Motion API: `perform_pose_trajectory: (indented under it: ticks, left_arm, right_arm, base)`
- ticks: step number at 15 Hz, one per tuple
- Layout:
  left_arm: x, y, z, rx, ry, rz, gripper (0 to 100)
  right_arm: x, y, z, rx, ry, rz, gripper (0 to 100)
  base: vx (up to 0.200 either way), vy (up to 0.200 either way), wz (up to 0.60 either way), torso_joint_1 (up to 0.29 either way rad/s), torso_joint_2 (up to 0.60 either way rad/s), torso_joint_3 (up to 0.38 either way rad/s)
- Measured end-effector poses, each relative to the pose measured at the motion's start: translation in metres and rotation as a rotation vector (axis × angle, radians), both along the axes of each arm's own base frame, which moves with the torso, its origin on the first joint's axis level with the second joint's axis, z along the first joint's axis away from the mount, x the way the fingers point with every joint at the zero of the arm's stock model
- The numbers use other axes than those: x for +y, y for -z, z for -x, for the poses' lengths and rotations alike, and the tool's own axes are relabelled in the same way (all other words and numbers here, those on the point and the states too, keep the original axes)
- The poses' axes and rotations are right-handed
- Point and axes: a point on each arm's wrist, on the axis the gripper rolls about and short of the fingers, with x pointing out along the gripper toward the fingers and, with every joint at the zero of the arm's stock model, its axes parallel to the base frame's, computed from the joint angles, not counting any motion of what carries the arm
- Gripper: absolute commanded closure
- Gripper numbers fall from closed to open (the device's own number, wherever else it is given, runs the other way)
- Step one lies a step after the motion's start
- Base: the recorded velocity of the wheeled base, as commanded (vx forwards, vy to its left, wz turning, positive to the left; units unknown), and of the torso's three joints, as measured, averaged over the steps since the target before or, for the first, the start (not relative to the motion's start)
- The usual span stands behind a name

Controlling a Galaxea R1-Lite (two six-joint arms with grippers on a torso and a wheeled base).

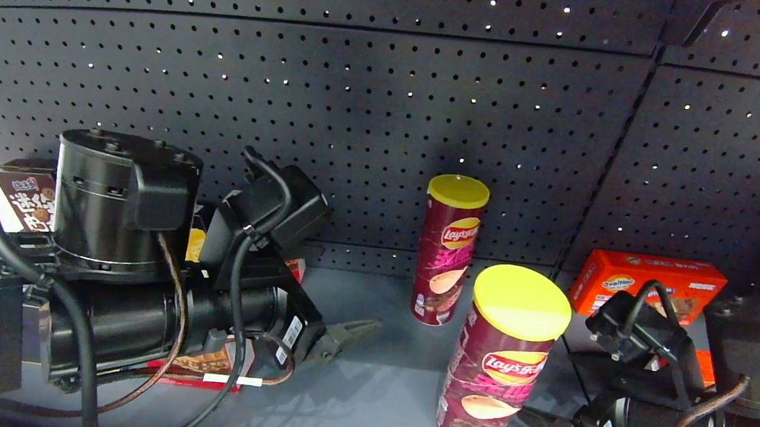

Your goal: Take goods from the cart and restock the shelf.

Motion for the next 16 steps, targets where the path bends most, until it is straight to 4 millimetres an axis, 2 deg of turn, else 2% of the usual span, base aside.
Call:
perform_pose_trajectory:
  ticks: [16]
  left_arm:
    - [0.001, 0.006, 0.000, 0.013, -0.006, -0.010, 0]
  right_arm:
    - [0.025, 0.003, -0.016, 0.011, -0.047, 0.007, 0]
  base:
    - [0.000, 0.000, 0.00, 0.000, 0.00, 0.000]
